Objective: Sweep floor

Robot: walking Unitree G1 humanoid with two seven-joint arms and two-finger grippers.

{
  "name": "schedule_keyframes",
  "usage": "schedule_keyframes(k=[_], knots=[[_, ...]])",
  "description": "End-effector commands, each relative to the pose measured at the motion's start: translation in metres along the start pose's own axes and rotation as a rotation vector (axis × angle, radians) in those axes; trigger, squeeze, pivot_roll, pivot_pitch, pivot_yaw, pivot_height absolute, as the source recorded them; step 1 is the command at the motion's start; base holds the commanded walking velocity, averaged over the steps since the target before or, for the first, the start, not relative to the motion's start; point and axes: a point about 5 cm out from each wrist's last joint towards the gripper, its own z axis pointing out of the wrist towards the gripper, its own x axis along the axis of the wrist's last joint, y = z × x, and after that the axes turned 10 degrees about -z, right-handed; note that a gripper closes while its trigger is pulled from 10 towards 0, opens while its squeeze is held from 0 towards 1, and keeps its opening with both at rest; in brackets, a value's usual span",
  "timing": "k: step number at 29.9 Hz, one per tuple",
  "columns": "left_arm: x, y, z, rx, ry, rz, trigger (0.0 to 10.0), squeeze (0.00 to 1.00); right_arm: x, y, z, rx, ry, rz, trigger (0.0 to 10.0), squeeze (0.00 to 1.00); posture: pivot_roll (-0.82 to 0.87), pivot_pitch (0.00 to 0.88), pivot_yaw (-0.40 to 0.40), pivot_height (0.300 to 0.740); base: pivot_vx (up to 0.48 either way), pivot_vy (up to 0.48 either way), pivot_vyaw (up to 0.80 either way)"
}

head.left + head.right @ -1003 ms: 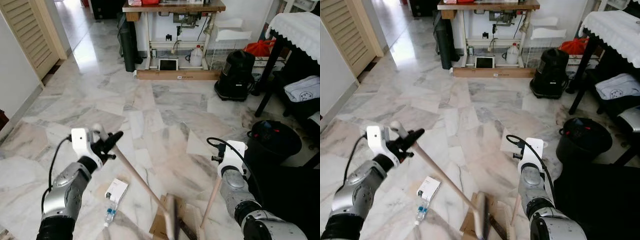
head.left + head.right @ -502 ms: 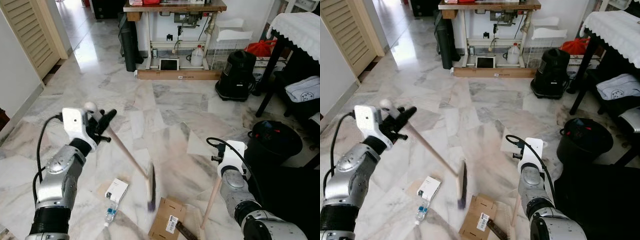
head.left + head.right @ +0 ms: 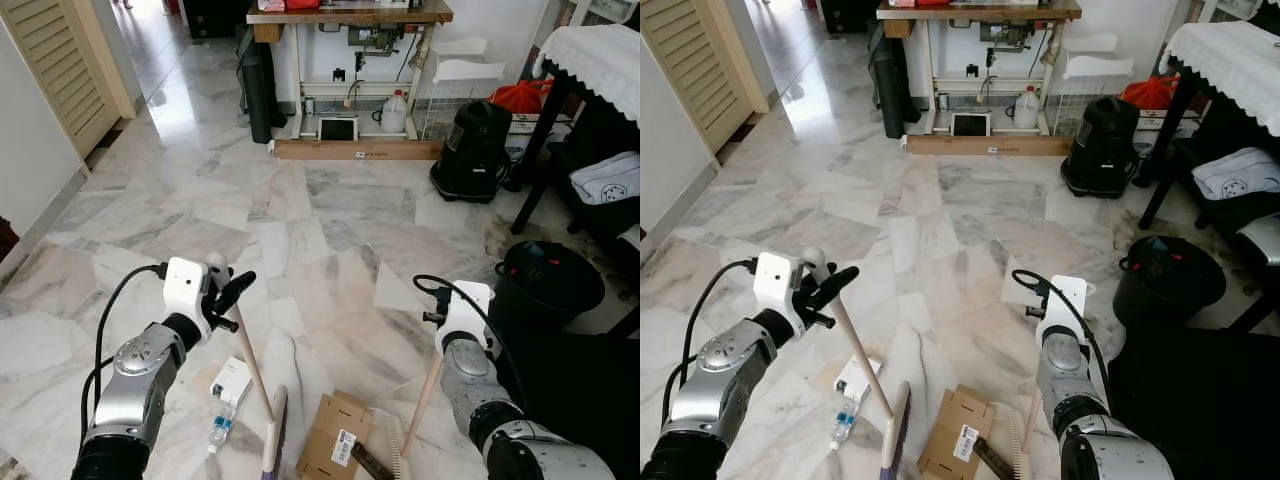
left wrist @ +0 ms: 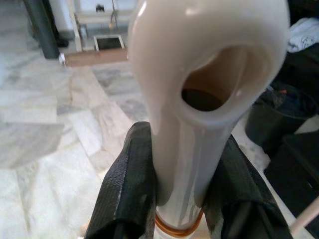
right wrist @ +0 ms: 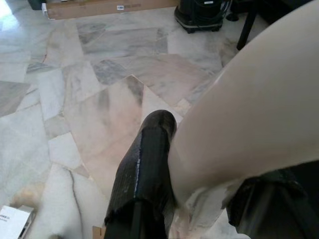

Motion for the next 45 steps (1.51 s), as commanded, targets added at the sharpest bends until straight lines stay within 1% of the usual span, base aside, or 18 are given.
schedule_keyframes(k=[1, 6, 8, 10, 14, 18, 19, 23, 25, 29, 33, 35, 36, 37, 38, 39, 43, 45], knots=[[-0.001, 0.000, -0.001, -0.011, 0.005, -0.002, 10.0, 0.00, -0.006, 0.000, -0.001, 0.003, -0.027, -0.005, 10.0, 0.00, 0.09, 0.000, 0.016, 0.740, 0.000, 0.000, 0.00], [-0.009, 0.002, 0.001, -0.048, -0.045, -0.025, 10.0, 0.00, -0.005, 0.000, -0.001, 0.004, -0.027, -0.005, 10.0, 0.00, 0.09, 0.000, 0.016, 0.740, 0.000, 0.000, 0.00], [-0.010, 0.003, 0.001, -0.054, -0.049, -0.029, 10.0, 0.00, -0.005, 0.000, -0.001, 0.004, -0.027, -0.004, 10.0, 0.00, 0.09, 0.000, 0.016, 0.740, 0.000, 0.000, 0.00], [-0.012, 0.007, 0.002, -0.088, -0.068, -0.044, 10.0, 0.00, -0.005, 0.000, -0.001, 0.004, -0.025, -0.002, 10.0, 0.00, 0.09, 0.000, 0.017, 0.740, 0.000, 0.000, 0.00], [-0.012, 0.010, 0.003, -0.121, -0.076, -0.070, 10.0, 0.00, -0.004, -0.001, -0.001, 0.004, -0.023, 0.000, 10.0, 0.00, 0.09, 0.000, 0.018, 0.740, 0.000, 0.000, 0.00], [-0.007, 0.011, 0.005, -0.139, -0.054, -0.126, 10.0, 0.00, -0.003, -0.001, 0.000, 0.006, -0.020, 0.005, 10.0, 0.00, 0.11, 0.000, 0.016, 0.740, 0.000, 0.000, 0.00], [-0.003, 0.010, 0.006, -0.137, -0.032, -0.150, 10.0, 0.00, -0.002, -0.002, 0.000, 0.007, -0.018, 0.006, 10.0, 0.00, 0.11, 0.000, 0.015, 0.740, 0.000, 0.000, 0.00], [0.004, 0.011, 0.007, -0.133, 0.012, -0.182, 10.0, 0.00, 0.002, -0.003, 0.001, 0.012, -0.006, 0.014, 10.0, 0.00, 0.11, 0.000, 0.015, 0.740, 0.000, 0.000, 0.00], [0.004, 0.011, 0.007, -0.133, 0.012, -0.182, 10.0, 0.00, 0.002, -0.003, 0.001, 0.012, -0.006, 0.014, 10.0, 0.00, 0.11, 0.000, 0.015, 0.740, 0.000, 0.000, 0.00], [0.009, 0.012, 0.007, -0.140, 0.019, -0.145, 10.0, 0.00, 0.005, -0.003, 0.001, 0.014, 0.001, 0.017, 10.0, 0.00, 0.12, 0.000, 0.013, 0.740, 0.000, 0.000, 0.00], [0.010, 0.012, 0.005, -0.140, 0.022, -0.138, 10.0, 0.00, 0.004, -0.003, 0.001, 0.016, 0.001, 0.017, 10.0, 0.00, 0.12, 0.000, 0.014, 0.740, 0.000, 0.000, 0.00], [0.011, 0.012, 0.003, -0.134, 0.024, -0.113, 10.0, 0.00, 0.004, -0.003, 0.001, 0.016, 0.000, 0.017, 10.0, 0.00, 0.12, 0.000, 0.015, 0.740, 0.000, 0.000, 0.00], [0.015, 0.011, 0.002, -0.117, 0.044, -0.071, 10.0, 0.00, 0.004, -0.003, 0.001, 0.014, 0.003, 0.018, 10.0, 0.00, 0.12, 0.000, 0.015, 0.740, 0.000, 0.000, 0.00], [0.017, 0.011, 0.002, -0.111, 0.053, -0.058, 10.0, 0.00, 0.004, -0.003, 0.001, 0.013, 0.004, 0.018, 10.0, 0.00, 0.12, 0.000, 0.016, 0.740, 0.000, 0.000, 0.00], [0.018, 0.011, 0.002, -0.108, 0.058, -0.050, 10.0, 0.00, 0.004, -0.002, 0.001, 0.013, 0.004, 0.018, 10.0, 0.00, 0.12, 0.000, 0.016, 0.740, 0.000, 0.000, 0.00], [0.022, 0.010, 0.002, -0.092, 0.084, -0.047, 10.0, 0.00, 0.005, -0.002, 0.001, 0.012, 0.007, 0.019, 10.0, 0.00, 0.12, 0.000, 0.016, 0.740, 0.000, 0.000, 0.00], [0.032, 0.010, 0.001, -0.048, 0.147, 0.005, 10.0, 0.00, 0.009, -0.001, 0.002, 0.010, 0.024, 0.023, 10.0, 0.00, 0.12, 0.000, 0.014, 0.740, 0.000, 0.000, 0.00], [0.034, 0.009, 0.001, -0.035, 0.160, 0.015, 10.0, 0.00, 0.010, 0.000, 0.003, 0.009, 0.027, 0.022, 10.0, 0.00, 0.12, 0.000, 0.014, 0.740, 0.000, 0.000, 0.00]])
